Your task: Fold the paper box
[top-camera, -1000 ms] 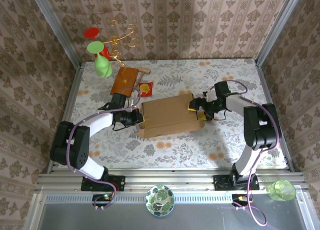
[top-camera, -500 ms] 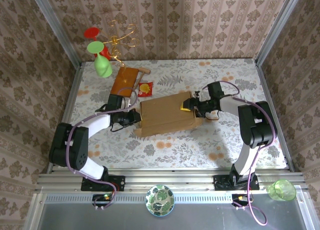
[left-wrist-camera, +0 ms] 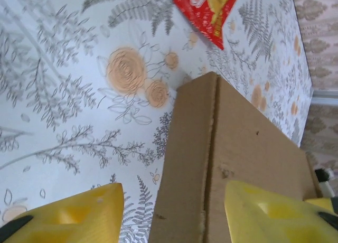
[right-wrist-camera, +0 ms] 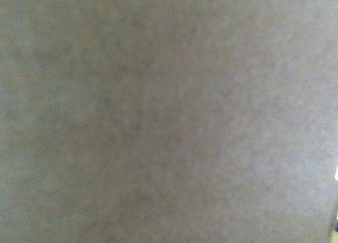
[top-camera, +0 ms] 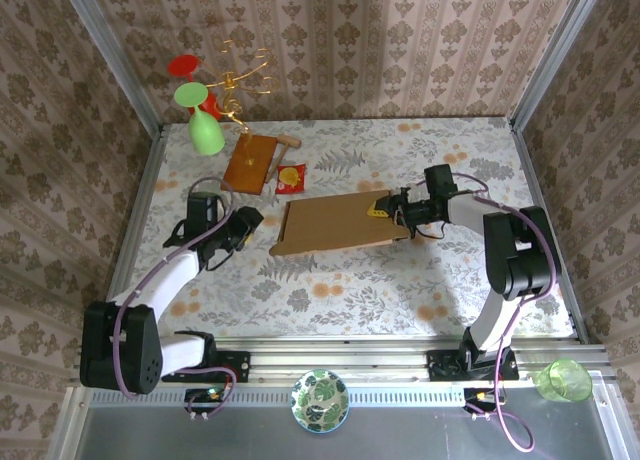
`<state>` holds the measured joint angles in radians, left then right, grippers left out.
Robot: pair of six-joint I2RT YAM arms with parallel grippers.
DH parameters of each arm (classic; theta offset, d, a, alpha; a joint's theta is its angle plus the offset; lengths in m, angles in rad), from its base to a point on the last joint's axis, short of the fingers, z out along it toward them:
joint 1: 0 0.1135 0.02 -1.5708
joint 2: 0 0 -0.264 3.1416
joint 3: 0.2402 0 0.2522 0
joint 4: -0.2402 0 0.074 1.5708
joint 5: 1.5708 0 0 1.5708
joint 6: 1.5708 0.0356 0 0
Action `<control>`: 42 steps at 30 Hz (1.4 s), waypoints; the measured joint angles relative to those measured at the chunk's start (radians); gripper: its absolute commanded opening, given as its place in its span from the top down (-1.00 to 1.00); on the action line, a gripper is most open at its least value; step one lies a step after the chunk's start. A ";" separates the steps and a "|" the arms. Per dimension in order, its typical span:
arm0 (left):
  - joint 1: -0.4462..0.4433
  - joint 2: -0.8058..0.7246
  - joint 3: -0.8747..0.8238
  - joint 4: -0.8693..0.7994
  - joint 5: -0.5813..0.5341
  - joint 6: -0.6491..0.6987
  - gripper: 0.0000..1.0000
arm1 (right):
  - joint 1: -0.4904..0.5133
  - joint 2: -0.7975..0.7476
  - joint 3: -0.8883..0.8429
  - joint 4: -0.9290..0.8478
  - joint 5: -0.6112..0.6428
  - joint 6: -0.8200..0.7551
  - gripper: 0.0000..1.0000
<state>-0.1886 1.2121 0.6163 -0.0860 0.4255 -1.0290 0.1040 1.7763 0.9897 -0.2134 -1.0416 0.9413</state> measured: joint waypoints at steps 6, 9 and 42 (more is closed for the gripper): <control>-0.013 -0.036 -0.104 0.037 -0.029 -0.246 -0.49 | -0.010 -0.003 0.036 -0.146 -0.038 0.051 0.09; -0.016 -0.032 -0.116 0.037 -0.038 -0.352 -0.56 | -0.010 -0.003 0.041 -0.188 -0.053 0.064 0.10; -0.244 0.307 -0.121 0.565 -0.074 -0.984 -0.41 | -0.035 0.048 0.082 -0.306 -0.116 0.118 0.09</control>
<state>-0.4328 1.5196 0.4953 0.4793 0.3515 -2.0129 0.0692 1.8240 1.0721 -0.5190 -1.1576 1.0592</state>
